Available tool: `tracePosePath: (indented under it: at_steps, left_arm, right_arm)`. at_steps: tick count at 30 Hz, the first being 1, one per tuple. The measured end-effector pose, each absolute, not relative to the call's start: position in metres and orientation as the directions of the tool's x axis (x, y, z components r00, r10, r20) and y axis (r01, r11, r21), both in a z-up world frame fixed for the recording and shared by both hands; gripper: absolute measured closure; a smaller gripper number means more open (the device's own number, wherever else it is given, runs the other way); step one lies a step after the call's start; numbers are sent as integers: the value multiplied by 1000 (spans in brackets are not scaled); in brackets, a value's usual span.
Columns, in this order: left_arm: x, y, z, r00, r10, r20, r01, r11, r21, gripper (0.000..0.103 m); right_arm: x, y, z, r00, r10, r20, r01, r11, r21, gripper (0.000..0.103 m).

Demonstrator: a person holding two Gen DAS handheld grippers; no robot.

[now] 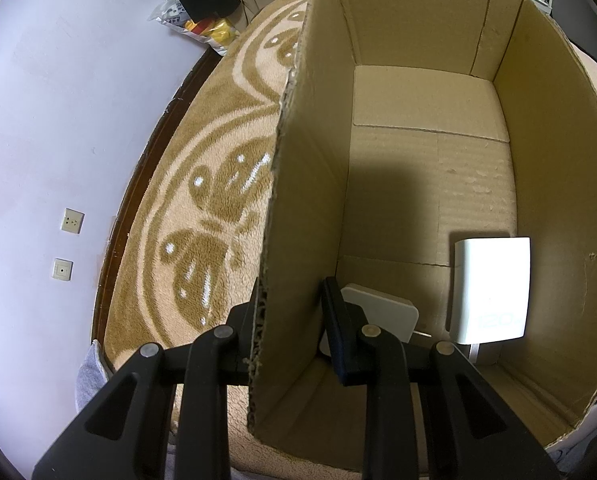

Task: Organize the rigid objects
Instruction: 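Move the right tool back to the keys on the ring and close on them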

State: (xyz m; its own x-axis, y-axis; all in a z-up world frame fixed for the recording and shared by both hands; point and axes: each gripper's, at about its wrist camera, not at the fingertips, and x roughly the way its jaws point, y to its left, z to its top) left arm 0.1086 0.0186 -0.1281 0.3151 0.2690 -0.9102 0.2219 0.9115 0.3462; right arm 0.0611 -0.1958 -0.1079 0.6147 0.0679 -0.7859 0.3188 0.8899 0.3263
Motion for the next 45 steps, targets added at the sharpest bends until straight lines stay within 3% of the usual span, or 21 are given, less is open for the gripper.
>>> tracePosePath:
  at_steps: [4,18,33,39,43,45]
  left_arm:
    - [109,19,-128,315,270,-910,223,911,347,77]
    - [108,20,-131,310,272,-911,225,910,349,77]
    - [108,20,-132,307,272,-912,223,911,347,77]
    - [109,21,-132,299,260,-918,214,920,330,77]
    - [108,21,-132,301,264,-916,217,917,336,77]
    - [107,21,-132,300,262,-917,215,918,332,77]
  right_arm:
    - [65,-197,-123,565,101,-819,326,885,334,43]
    - [70,-200,-151,470,175,-865,352,862,366,44]
    - [72,-189,-159,439,277,-855,306,848,433,43]
    - [75,-183,-158,426,263,-866,276,874,401,53]
    - [75,-180,-159,419,266,-868,269,877,398,70]
    - [75,-178,-161,410,274,-870,262,878,400,73]
